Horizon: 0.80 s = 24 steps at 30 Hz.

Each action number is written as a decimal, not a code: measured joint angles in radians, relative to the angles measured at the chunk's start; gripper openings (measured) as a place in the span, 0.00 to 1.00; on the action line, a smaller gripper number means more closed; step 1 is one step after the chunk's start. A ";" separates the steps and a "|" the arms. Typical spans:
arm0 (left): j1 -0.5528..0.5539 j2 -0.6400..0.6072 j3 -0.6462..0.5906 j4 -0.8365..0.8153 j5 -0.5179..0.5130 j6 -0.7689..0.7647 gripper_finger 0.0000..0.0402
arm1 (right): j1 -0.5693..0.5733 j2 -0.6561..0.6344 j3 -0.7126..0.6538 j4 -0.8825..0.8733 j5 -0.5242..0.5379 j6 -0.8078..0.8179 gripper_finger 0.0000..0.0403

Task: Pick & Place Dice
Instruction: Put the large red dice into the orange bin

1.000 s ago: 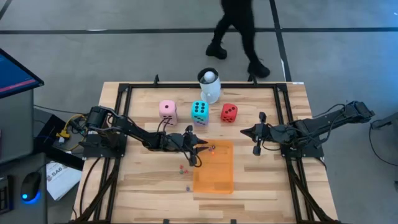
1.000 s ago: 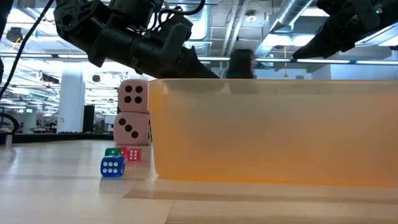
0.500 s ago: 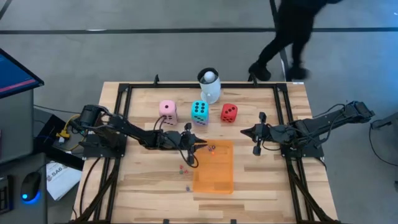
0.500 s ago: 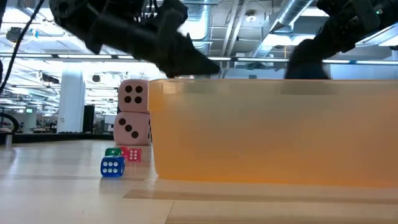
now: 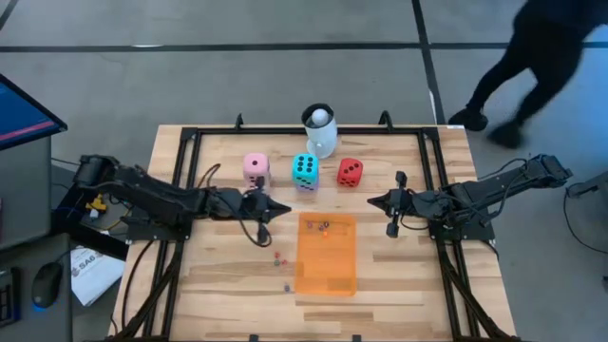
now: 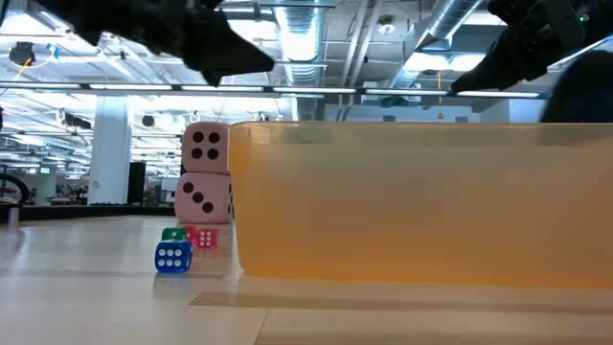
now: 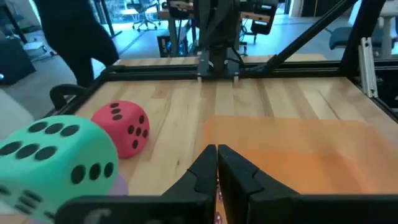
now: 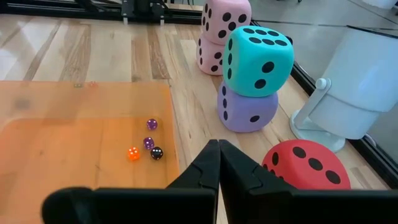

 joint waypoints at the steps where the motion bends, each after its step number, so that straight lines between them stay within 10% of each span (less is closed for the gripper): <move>1: 0.000 -0.032 -0.026 -0.001 0.000 0.000 0.00 | 0.000 0.000 0.000 0.001 0.000 0.000 0.00; 24: 0.001 -0.650 -0.307 -0.171 0.008 0.103 0.00 | -0.001 -0.002 0.000 0.037 0.000 -0.044 0.00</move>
